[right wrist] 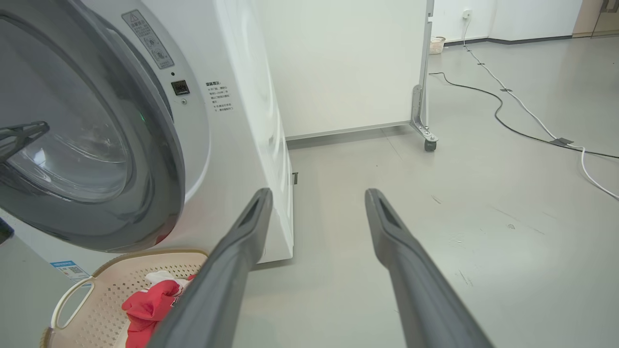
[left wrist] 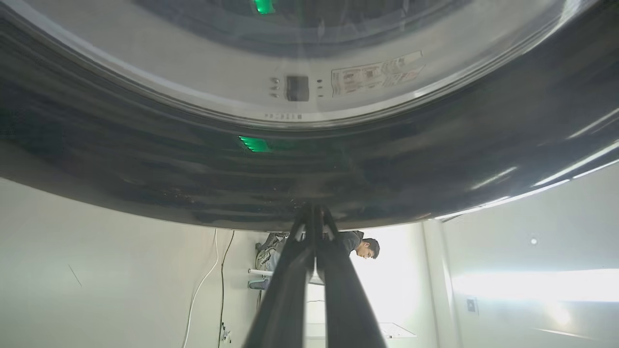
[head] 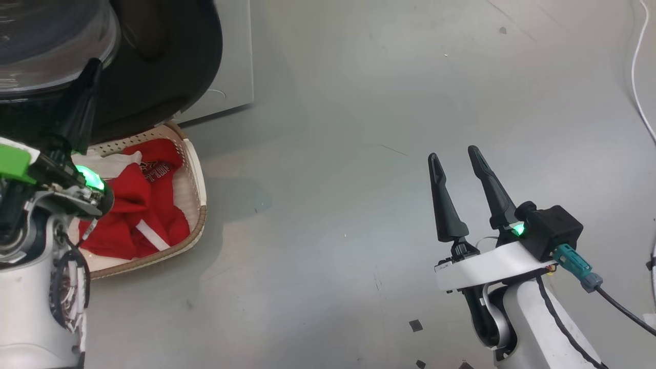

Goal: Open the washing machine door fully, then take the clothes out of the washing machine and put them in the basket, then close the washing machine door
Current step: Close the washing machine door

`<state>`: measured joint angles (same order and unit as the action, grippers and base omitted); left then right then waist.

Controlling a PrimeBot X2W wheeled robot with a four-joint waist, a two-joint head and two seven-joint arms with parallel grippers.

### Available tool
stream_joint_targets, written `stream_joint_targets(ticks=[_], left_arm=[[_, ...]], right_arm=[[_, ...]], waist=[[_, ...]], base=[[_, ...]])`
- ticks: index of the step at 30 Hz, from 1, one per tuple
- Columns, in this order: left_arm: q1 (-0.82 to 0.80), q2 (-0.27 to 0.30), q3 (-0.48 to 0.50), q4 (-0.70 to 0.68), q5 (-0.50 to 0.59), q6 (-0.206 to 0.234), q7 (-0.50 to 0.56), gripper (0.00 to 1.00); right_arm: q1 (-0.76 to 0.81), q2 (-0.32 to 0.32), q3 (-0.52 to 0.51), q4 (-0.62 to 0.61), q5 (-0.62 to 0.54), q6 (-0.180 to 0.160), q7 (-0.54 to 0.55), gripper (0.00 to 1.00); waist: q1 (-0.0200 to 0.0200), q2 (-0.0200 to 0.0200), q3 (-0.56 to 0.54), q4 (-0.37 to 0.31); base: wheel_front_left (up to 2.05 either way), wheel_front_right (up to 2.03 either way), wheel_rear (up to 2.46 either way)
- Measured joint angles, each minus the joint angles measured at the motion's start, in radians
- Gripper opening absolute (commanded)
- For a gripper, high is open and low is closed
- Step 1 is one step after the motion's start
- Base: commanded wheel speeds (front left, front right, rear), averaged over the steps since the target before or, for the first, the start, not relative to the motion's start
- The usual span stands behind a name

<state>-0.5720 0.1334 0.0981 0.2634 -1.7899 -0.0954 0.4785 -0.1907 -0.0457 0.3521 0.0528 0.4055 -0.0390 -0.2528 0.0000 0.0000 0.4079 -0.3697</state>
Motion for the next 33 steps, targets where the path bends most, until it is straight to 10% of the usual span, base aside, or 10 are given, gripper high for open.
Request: stream_joint_targets(ticks=[11, 14, 15, 23, 33], left_arm=[[0.191, -0.070, 0.014, -0.066, -0.043, -0.025, 0.013, 0.00], [0.241, -0.075, 0.014, -0.092, -0.046, -0.025, 0.013, 0.56], [0.258, -0.077, 0.014, -0.100, -0.048, -0.025, 0.013, 0.97], [0.371, -0.083, 0.017, -0.174, -0.018, -0.025, -0.017, 1.00], [0.425, -0.024, 0.019, -0.340, 0.384, -0.025, -0.193, 1.00]], right_arm=[[0.038, -0.002, -0.052, 0.029, -0.044, 0.001, 0.000, 1.00], [0.048, -0.007, -0.062, 0.040, -0.049, 0.002, 0.000, 1.00], [0.053, -0.011, -0.065, 0.042, -0.051, 0.002, 0.000, 1.00], [0.085, -0.026, -0.090, 0.052, -0.065, 0.007, 0.000, 1.00], [0.106, -0.043, -0.119, 0.051, -0.086, 0.010, 0.000, 1.00]], waist=[[0.0000, 0.0000, -0.061, 0.088], [0.0000, 0.0000, -0.080, 0.113], [0.0000, 0.0000, -0.087, 0.122], [0.0000, 0.0000, -0.139, 0.191], [0.0000, 0.0000, -0.191, 0.273]], base=[[0.00, 0.00, 0.00], [0.00, 0.00, 0.00], [0.00, 0.00, 0.00], [0.00, 0.00, 0.00], [0.00, 0.00, 0.00]])
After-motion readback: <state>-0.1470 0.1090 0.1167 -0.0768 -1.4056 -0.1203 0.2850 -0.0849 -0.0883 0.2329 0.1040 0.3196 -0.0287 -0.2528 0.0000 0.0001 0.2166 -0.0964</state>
